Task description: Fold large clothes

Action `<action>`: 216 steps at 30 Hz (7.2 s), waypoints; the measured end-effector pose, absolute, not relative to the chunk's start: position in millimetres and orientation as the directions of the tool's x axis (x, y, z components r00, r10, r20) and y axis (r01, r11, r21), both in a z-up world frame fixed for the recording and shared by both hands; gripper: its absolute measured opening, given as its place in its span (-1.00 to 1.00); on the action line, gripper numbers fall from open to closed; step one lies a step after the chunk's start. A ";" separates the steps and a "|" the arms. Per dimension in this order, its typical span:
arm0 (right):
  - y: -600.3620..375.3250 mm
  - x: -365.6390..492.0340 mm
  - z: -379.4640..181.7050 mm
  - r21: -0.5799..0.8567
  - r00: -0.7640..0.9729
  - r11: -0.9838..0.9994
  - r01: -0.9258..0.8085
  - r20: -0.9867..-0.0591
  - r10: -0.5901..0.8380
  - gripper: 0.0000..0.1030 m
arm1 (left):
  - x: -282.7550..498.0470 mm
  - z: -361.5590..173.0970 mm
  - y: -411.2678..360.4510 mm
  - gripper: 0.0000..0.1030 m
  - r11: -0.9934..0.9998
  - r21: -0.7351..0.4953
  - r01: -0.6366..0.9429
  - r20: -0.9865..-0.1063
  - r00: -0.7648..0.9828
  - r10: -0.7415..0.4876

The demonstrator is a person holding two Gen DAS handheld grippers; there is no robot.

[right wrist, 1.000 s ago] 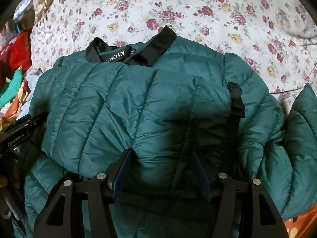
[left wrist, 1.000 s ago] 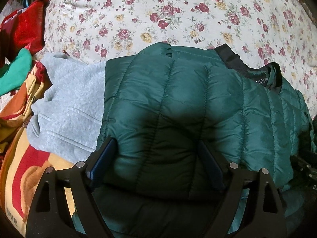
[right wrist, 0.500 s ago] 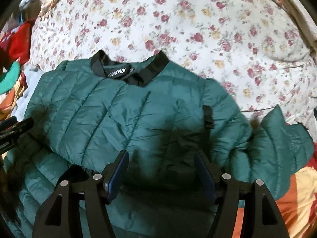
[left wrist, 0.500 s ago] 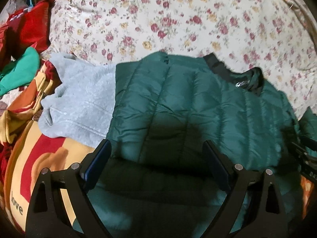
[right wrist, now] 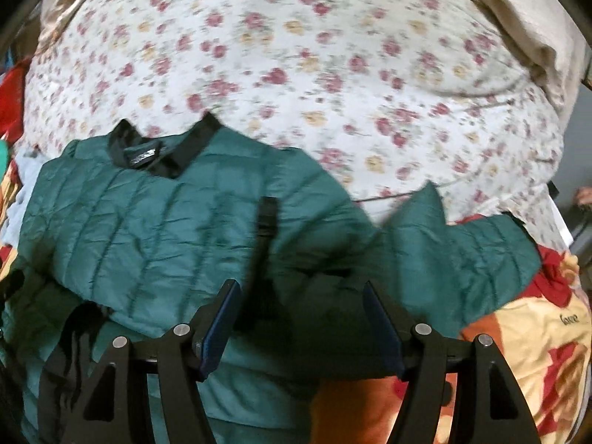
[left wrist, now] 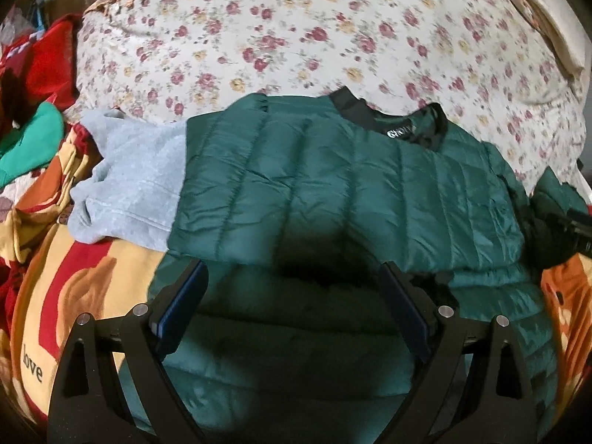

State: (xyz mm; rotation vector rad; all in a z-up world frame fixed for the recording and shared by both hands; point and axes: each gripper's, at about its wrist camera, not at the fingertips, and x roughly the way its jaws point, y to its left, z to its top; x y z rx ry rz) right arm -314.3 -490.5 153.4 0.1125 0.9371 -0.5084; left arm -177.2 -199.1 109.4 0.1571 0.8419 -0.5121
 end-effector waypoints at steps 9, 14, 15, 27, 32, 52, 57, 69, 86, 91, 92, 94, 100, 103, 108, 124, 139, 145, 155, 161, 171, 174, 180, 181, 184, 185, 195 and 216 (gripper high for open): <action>-533.7 -341.3 162.9 -0.132 0.447 0.836 0.533 -0.795 -0.411 0.36 | -189.7 112.5 -211.3 0.81 0.853 -0.070 0.517 -0.750 0.537 -0.387; -555.9 -342.7 154.3 -0.099 0.423 0.825 0.557 -0.821 -0.384 0.50 | -192.4 111.6 -213.2 0.81 0.852 -0.070 0.519 -0.755 0.531 -0.385; -560.1 -340.2 149.7 -0.088 0.413 0.825 0.559 -0.832 -0.369 0.50 | -192.6 111.2 -213.2 0.81 0.852 -0.069 0.519 -0.756 0.530 -0.384; -597.7 -343.1 144.8 -0.066 0.393 0.795 0.602 -0.843 -0.367 0.50 | -189.5 98.3 -212.3 0.81 0.857 -0.069 0.511 -0.775 0.513 -0.369; -629.0 -349.6 148.6 -0.070 0.362 0.742 0.666 -0.840 -0.404 0.50 | -192.6 92.3 -216.4 0.81 0.849 -0.052 0.525 -0.781 0.508 -0.362; -721.5 -365.0 96.3 -0.269 0.124 0.643 0.717 -0.859 -0.497 0.51 | -186.8 72.2 -221.8 0.81 0.854 -0.044 0.519 -0.816 0.474 -0.330; -717.1 -360.7 92.5 -0.294 0.153 0.669 0.683 -0.837 -0.525 -0.42 | -185.5 68.1 -224.5 0.81 0.855 -0.033 0.517 -0.820 0.475 -0.319; -649.1 -329.1 158.0 -0.143 0.390 0.798 0.585 -0.813 -0.432 -0.76 | -189.7 88.4 -216.4 0.81 0.851 -0.044 0.523 -0.795 0.498 -0.347; -468.4 -257.6 184.9 -0.035 0.626 0.964 0.263 -0.755 -0.198 -0.98 | -152.2 127.4 -151.8 0.80 0.903 -0.103 0.418 -0.744 0.570 -0.349; -500.8 -263.8 189.2 -0.055 0.597 0.934 0.354 -0.755 -0.270 0.25 | -147.0 119.8 -142.0 0.80 0.908 -0.119 0.401 -0.747 0.566 -0.348; -515.4 -269.6 190.3 -0.043 0.590 0.919 0.391 -0.755 -0.287 0.42 | -145.8 118.0 -141.9 0.80 0.908 -0.123 0.400 -0.751 0.561 -0.349; -541.0 -278.9 192.6 -0.042 0.561 0.894 0.446 -0.765 -0.316 0.42 | -143.3 113.3 -142.8 0.80 0.909 -0.130 0.397 -0.759 0.550 -0.349; -620.3 -310.0 184.2 -0.016 0.455 0.784 0.621 -0.807 -0.376 0.42 | -142.6 106.8 -150.5 0.80 0.903 -0.127 0.411 -0.766 0.537 -0.353; -647.5 -323.4 179.4 -0.010 0.423 0.743 0.670 -0.817 -0.392 0.42 | -142.3 104.0 -152.6 0.80 0.902 -0.122 0.414 -0.769 0.535 -0.350; -679.1 -341.7 166.6 -0.085 0.318 0.673 0.735 -0.833 -0.453 0.43 | -141.8 97.0 -156.1 0.80 0.901 -0.123 0.417 -0.781 0.519 -0.347; -700.7 -335.2 75.7 -0.439 0.063 0.628 0.643 -0.787 -0.614 -0.16 | -142.5 79.3 -169.3 0.80 0.892 -0.093 0.443 -0.808 0.489 -0.328; -620.0 -332.3 191.6 -0.181 0.431 0.795 0.579 -0.759 -0.487 -0.84 | -148.2 101.6 -159.1 0.80 0.889 -0.131 0.438 -0.776 0.513 -0.367; -539.0 -295.6 245.8 -0.254 0.540 0.867 0.429 -0.697 -0.471 -0.84 | -148.5 113.4 -151.8 0.80 0.888 -0.143 0.437 -0.760 0.526 -0.381; -376.6 -211.9 261.9 -0.271 0.659 0.959 0.084 -0.707 -0.258 -0.84 | -132.3 126.7 -124.4 0.80 0.907 -0.189 0.375 -0.744 0.548 -0.382; -302.5 -165.7 190.4 -0.222 0.591 0.971 -0.083 -0.796 -0.132 -0.84 | -122.3 130.0 -107.1 0.80 0.918 -0.218 0.332 -0.737 0.560 -0.378; -284.0 -145.1 117.9 -0.114 0.520 0.990 -0.087 -0.853 -0.053 -0.84 | -114.8 125.9 -101.8 0.80 0.923 -0.234 0.307 -0.743 0.555 -0.373; -287.0 -148.2 120.3 -0.086 0.531 0.993 -0.084 -0.847 -0.029 -0.70 | -115.7 123.9 -104.8 0.80 0.924 -0.223 0.310 -0.747 0.555 -0.366; -274.9 -160.3 128.9 -0.057 0.560 0.990 -0.132 -0.828 0.027 -0.12 | -117.5 121.0 -108.4 0.80 0.926 -0.206 0.317 -0.752 0.553 -0.357; -273.7 -162.0 130.7 -0.052 0.562 0.989 -0.135 -0.827 0.033 -0.12 | -117.7 120.8 -108.6 0.80 0.926 -0.205 0.318 -0.753 0.553 -0.356; -276.8 -167.2 136.5 -0.003 0.568 0.992 -0.125 -0.820 0.069 -0.12 | -117.9 120.7 -108.4 0.80 0.926 -0.205 0.316 -0.753 0.554 -0.356; -278.8 -169.2 138.5 0.020 0.569 0.992 -0.123 -0.818 0.087 -0.12 | -118.0 120.6 -108.2 0.80 0.926 -0.205 0.316 -0.752 0.554 -0.355; -310.7 -213.6 160.0 0.166 0.609 0.983 -0.081 -0.772 0.181 -0.11 | -121.5 126.6 -99.6 0.80 0.897 -0.301 0.322 -0.708 0.554 -0.437; -511.0 -358.2 152.6 0.273 0.664 0.882 0.384 -0.746 -0.058 0.21 | -81.6 123.1 -203.8 -0.78 0.871 -0.270 0.410 -0.785 0.430 -0.445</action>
